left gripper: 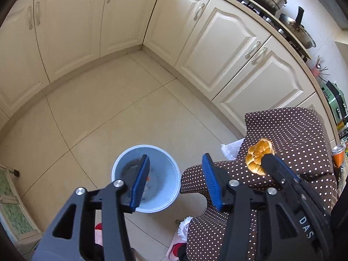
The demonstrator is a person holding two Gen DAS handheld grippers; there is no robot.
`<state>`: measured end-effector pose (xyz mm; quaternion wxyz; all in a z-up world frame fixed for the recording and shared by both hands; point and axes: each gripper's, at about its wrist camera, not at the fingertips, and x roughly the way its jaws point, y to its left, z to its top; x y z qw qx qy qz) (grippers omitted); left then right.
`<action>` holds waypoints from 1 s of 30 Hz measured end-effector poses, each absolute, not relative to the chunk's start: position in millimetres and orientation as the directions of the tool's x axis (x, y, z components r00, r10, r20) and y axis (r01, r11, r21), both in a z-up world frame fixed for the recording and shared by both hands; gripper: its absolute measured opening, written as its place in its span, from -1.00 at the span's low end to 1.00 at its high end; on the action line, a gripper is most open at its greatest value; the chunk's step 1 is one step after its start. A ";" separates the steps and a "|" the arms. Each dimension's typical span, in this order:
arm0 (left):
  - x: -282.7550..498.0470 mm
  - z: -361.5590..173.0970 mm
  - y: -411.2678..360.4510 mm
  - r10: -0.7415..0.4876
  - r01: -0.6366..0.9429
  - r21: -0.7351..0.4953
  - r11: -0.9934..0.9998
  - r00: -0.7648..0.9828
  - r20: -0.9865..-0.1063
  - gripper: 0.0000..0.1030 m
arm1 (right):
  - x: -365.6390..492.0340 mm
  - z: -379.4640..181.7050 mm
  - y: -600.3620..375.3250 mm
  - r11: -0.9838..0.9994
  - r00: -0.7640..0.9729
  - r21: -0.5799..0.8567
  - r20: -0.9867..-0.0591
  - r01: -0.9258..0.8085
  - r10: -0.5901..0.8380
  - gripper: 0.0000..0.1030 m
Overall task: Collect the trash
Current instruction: 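Carry the peels over the blue bin and open both tools to drop them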
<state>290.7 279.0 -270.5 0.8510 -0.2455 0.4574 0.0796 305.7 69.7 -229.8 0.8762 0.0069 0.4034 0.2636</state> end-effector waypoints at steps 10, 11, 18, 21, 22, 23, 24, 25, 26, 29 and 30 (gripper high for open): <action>284.4 -268.9 286.4 -0.055 -0.391 -0.326 0.861 0.565 -0.823 -0.04 | 310.1 -238.3 83.8 0.851 0.511 0.233 -0.715 -0.470 0.478 -0.87; 283.4 -268.2 287.0 -0.052 -0.390 -0.322 0.863 0.564 -0.824 -0.04 | 310.2 -238.2 85.7 0.850 0.511 0.234 -0.712 -0.473 0.481 -0.87; 278.2 -260.1 289.0 -0.048 -0.394 -0.326 0.860 0.573 -0.818 -0.04 | 310.7 -234.7 91.2 0.846 0.519 0.232 -0.702 -0.480 0.487 -0.86; 276.1 -253.6 286.8 -0.044 -0.388 -0.323 0.863 0.580 -0.813 -0.03 | 307.7 -230.8 90.2 0.848 0.527 0.226 -0.698 -0.479 0.484 -0.85; 274.7 -250.8 285.7 -0.041 -0.386 -0.322 0.865 0.584 -0.811 -0.04 | 306.7 -228.6 89.4 0.848 0.530 0.225 -0.696 -0.481 0.485 -0.84; 273.2 -248.5 285.1 -0.038 -0.383 -0.320 0.866 0.587 -0.809 -0.04 | 305.9 -227.3 88.2 0.847 0.533 0.225 -0.691 -0.482 0.487 -0.81; 272.7 -245.9 283.8 -0.037 -0.382 -0.318 0.868 0.590 -0.807 -0.04 | 304.8 -225.5 86.6 0.849 0.542 0.219 -0.687 -0.480 0.484 -0.68; 271.3 -242.9 282.4 -0.037 -0.378 -0.319 0.869 0.594 -0.804 -0.04 | 304.2 -224.2 84.6 0.853 0.551 0.213 -0.684 -0.476 0.479 -0.57; 269.3 -240.6 281.6 -0.036 -0.376 -0.318 0.870 0.596 -0.802 -0.04 | 303.3 -223.1 82.6 0.856 0.557 0.213 -0.680 -0.472 0.476 -0.31; 263.2 -232.9 278.5 -0.029 -0.374 -0.316 0.872 0.605 -0.796 -0.04 | 300.1 -220.5 74.8 0.857 0.561 0.230 -0.672 -0.461 0.483 -0.19; 261.2 -229.9 277.1 -0.026 -0.373 -0.313 0.873 0.607 -0.795 -0.04 | 298.6 -219.5 73.5 0.857 0.562 0.233 -0.671 -0.459 0.483 -0.19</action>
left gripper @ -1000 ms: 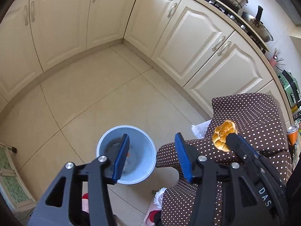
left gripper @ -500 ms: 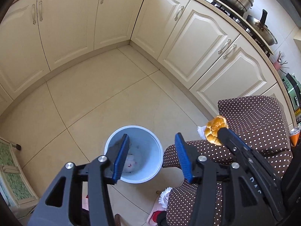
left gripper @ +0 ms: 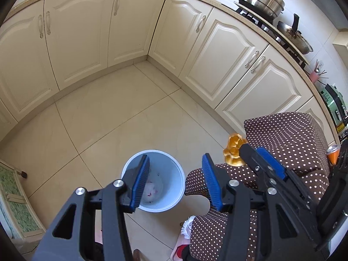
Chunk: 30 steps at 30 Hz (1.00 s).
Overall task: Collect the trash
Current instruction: 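Carry the peels over the blue bin and open both tools to drop them, then move both tools back over the table toward the snack packet and can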
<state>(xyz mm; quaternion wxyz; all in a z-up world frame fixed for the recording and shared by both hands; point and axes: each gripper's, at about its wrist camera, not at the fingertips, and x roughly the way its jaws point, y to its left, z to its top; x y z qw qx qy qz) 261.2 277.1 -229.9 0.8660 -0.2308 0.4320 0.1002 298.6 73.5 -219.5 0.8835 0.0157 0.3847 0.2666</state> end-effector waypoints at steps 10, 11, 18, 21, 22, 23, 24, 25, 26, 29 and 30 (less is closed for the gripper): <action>240.3 -198.6 261.7 -0.021 -0.344 -0.310 0.886 0.639 -0.769 -0.04 | 277.6 -193.2 49.8 0.857 0.591 0.249 -0.636 -0.452 0.496 -0.19; 239.4 -195.7 261.1 -0.024 -0.339 -0.312 0.887 0.643 -0.766 -0.04 | 273.8 -188.0 45.7 0.859 0.604 0.244 -0.626 -0.450 0.494 -0.19; 228.7 -153.9 211.4 -0.069 -0.224 -0.314 0.923 0.706 -0.705 -0.04 | 240.2 -135.5 -20.8 0.907 0.738 0.210 -0.528 -0.366 0.420 -0.12; 229.6 -138.6 172.6 -0.104 -0.147 -0.299 0.943 0.724 -0.682 -0.04 | 225.0 -115.7 -66.8 0.932 0.794 0.208 -0.488 -0.296 0.362 -0.11; 231.2 -134.4 154.3 -0.126 -0.110 -0.293 0.950 0.724 -0.678 -0.04 | 220.6 -109.7 -84.1 0.940 0.811 0.209 -0.476 -0.270 0.338 -0.10; 232.1 -131.9 140.2 -0.142 -0.082 -0.288 0.954 0.724 -0.675 -0.04 | 216.9 -106.5 -99.4 0.947 0.824 0.209 -0.469 -0.245 0.318 -0.09; 233.2 -128.9 126.1 -0.155 -0.056 -0.282 0.958 0.724 -0.672 -0.04 | 214.0 -103.3 -114.9 0.953 0.836 0.211 -0.463 -0.219 0.295 -0.09; 234.8 -125.6 107.7 -0.173 -0.022 -0.272 0.962 0.721 -0.671 -0.04 | 209.5 -99.3 -136.3 0.960 0.851 0.214 -0.454 -0.182 0.263 -0.08; 236.2 -123.5 92.5 -0.189 0.006 -0.267 0.964 0.718 -0.670 -0.04 | 207.4 -97.8 -150.0 0.964 0.860 0.216 -0.450 -0.157 0.241 -0.07; 242.8 -117.7 44.0 -0.251 0.095 -0.262 0.961 0.702 -0.666 -0.04 | 201.0 -92.9 -204.5 0.972 0.885 0.229 -0.441 -0.054 0.153 -0.05; 245.2 -116.5 30.0 -0.265 0.119 -0.257 0.959 0.697 -0.666 -0.03 | 199.8 -92.6 -218.5 0.972 0.888 0.235 -0.441 -0.030 0.133 -0.04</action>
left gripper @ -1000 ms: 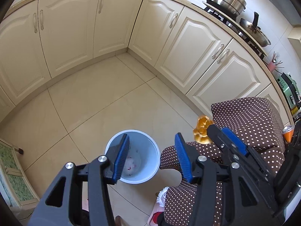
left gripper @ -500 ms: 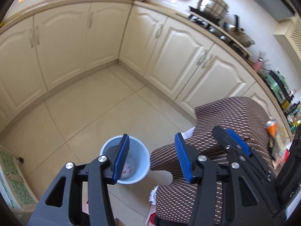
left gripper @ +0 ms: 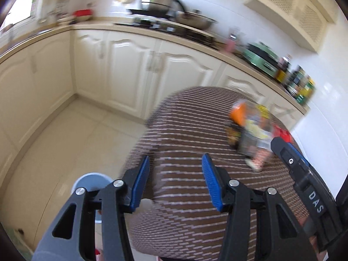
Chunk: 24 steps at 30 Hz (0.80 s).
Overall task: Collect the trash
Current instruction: 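Move both tools back over the table toward the snack packet and can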
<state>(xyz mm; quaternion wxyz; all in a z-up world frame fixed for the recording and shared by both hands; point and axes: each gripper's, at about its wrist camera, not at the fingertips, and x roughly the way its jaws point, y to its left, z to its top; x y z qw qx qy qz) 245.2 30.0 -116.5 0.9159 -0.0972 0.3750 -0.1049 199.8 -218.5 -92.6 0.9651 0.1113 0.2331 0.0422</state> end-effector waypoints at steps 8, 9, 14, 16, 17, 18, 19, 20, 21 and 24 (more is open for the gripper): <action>266.4 -109.6 -84.3 -0.332 0.289 -0.181 0.940 0.656 -0.677 0.07 | 202.8 -95.9 -323.8 0.942 0.885 0.289 -0.465 0.173 -0.020 0.00; 269.4 -110.2 -94.3 -0.336 0.304 -0.173 0.937 0.651 -0.681 0.07 | 202.5 -97.6 -330.1 0.939 0.884 0.293 -0.468 0.180 -0.024 0.02; 293.0 -112.2 -148.4 -0.333 0.358 -0.121 0.926 0.622 -0.709 0.07 | 216.7 -108.2 -367.6 0.925 0.865 0.312 -0.501 0.217 -0.034 0.04; 301.5 -113.6 -164.7 -0.326 0.368 -0.105 0.924 0.613 -0.719 0.07 | 223.7 -111.4 -376.7 0.921 0.858 0.317 -0.513 0.225 -0.033 0.07; 306.1 -114.3 -170.5 -0.322 0.369 -0.100 0.924 0.610 -0.724 0.07 | 229.4 -113.2 -384.1 0.918 0.854 0.324 -0.520 0.229 -0.030 0.08; 310.6 -115.5 -176.4 -0.318 0.370 -0.095 0.924 0.607 -0.728 0.07 | 232.7 -114.4 -389.0 0.916 0.851 0.326 -0.525 0.233 -0.029 0.09; 316.5 -117.9 -182.8 -0.312 0.372 -0.087 0.924 0.602 -0.735 0.07 | 236.8 -115.5 -393.2 0.914 0.848 0.329 -0.530 0.236 -0.028 0.11; 321.0 -119.7 -186.8 -0.304 0.370 -0.081 0.926 0.599 -0.741 0.07 | 241.1 -117.3 -398.6 0.912 0.844 0.334 -0.535 0.240 -0.026 0.12; 325.0 -121.8 -191.1 -0.297 0.369 -0.075 0.926 0.595 -0.747 0.07 | 243.2 -119.0 -402.5 0.910 0.841 0.335 -0.541 0.244 -0.026 0.15; 339.2 -129.1 -199.4 -0.259 0.350 -0.048 0.935 0.586 -0.768 0.07 | 253.9 -123.8 -413.5 0.906 0.829 0.342 -0.559 0.250 -0.018 0.21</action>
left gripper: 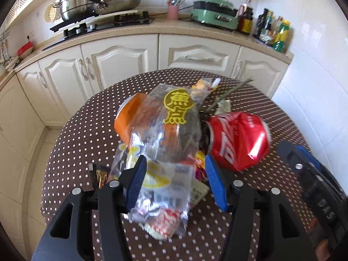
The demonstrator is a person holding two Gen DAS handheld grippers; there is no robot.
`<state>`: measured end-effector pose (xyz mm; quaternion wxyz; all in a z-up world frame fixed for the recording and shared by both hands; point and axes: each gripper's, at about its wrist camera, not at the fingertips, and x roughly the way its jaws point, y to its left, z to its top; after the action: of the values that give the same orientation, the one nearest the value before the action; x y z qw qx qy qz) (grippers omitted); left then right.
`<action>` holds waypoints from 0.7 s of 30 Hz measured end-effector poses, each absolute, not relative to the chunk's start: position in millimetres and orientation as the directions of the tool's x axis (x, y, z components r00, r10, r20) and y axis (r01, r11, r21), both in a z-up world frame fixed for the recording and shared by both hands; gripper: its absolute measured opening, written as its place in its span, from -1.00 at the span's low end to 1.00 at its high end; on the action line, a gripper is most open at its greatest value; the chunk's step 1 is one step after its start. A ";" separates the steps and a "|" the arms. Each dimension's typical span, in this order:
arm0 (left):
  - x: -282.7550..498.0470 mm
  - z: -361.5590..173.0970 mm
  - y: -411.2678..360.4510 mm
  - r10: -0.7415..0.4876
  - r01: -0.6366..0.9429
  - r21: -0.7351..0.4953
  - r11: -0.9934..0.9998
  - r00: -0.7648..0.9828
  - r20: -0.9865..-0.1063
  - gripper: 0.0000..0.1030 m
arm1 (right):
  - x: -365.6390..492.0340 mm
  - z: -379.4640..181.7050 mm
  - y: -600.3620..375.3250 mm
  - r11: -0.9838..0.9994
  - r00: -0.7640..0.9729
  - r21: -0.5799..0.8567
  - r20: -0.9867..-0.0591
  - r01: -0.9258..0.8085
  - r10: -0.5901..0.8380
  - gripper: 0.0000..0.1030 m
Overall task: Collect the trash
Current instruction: 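Move both tools back over the table toward the snack packet and can, then grasp the clear snack packet with the left tool while the right tool grasps the red can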
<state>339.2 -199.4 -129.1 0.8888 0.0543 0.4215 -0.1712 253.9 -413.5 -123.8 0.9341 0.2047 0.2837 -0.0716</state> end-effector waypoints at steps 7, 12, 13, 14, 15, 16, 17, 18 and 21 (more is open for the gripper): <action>357.2 -132.1 -196.0 -0.261 0.327 -0.074 0.942 0.576 -0.775 0.04 | 281.4 -135.4 -427.9 0.897 0.798 0.356 -0.602 0.260 0.008 0.30; 357.4 -129.5 -194.6 -0.295 0.341 -0.102 0.934 0.581 -0.758 -0.47 | 305.4 -144.8 -431.2 0.899 0.770 0.344 -0.638 0.271 0.012 0.35; 357.0 -128.0 -193.1 -0.310 0.346 -0.116 0.931 0.582 -0.752 -0.61 | 311.1 -148.7 -431.5 0.901 0.757 0.336 -0.654 0.276 0.012 0.35; 356.3 -127.3 -192.0 -0.318 0.349 -0.123 0.929 0.582 -0.748 -0.64 | 312.3 -151.9 -431.9 0.900 0.751 0.338 -0.660 0.274 0.019 0.35; 355.1 -126.4 -191.5 -0.324 0.353 -0.126 0.927 0.586 -0.743 -0.72 | 313.6 -154.8 -431.1 0.899 0.749 0.345 -0.662 0.268 0.031 0.35; 353.5 -125.0 -190.3 -0.330 0.357 -0.127 0.925 0.594 -0.734 -0.79 | 315.3 -157.5 -429.2 0.902 0.742 0.342 -0.669 0.263 0.037 0.32; 352.1 -123.6 -188.6 -0.333 0.354 -0.132 0.926 0.601 -0.727 -0.81 | 316.0 -159.0 -427.4 0.905 0.743 0.347 -0.667 0.246 0.055 0.21; 351.3 -121.2 -185.4 -0.339 0.349 -0.142 0.926 0.608 -0.718 -0.87 | 315.5 -159.1 -427.3 0.901 0.751 0.377 -0.654 0.216 0.093 -0.10; 347.6 -114.5 -176.3 -0.363 0.349 -0.168 0.922 0.626 -0.690 -0.93 | 313.4 -154.1 -421.6 0.915 0.759 0.345 -0.647 0.210 0.070 -0.40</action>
<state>347.6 -176.3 -114.5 0.9016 -0.0089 0.3849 -0.1974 313.4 -421.6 -154.1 0.9157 0.2030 0.3448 -0.0383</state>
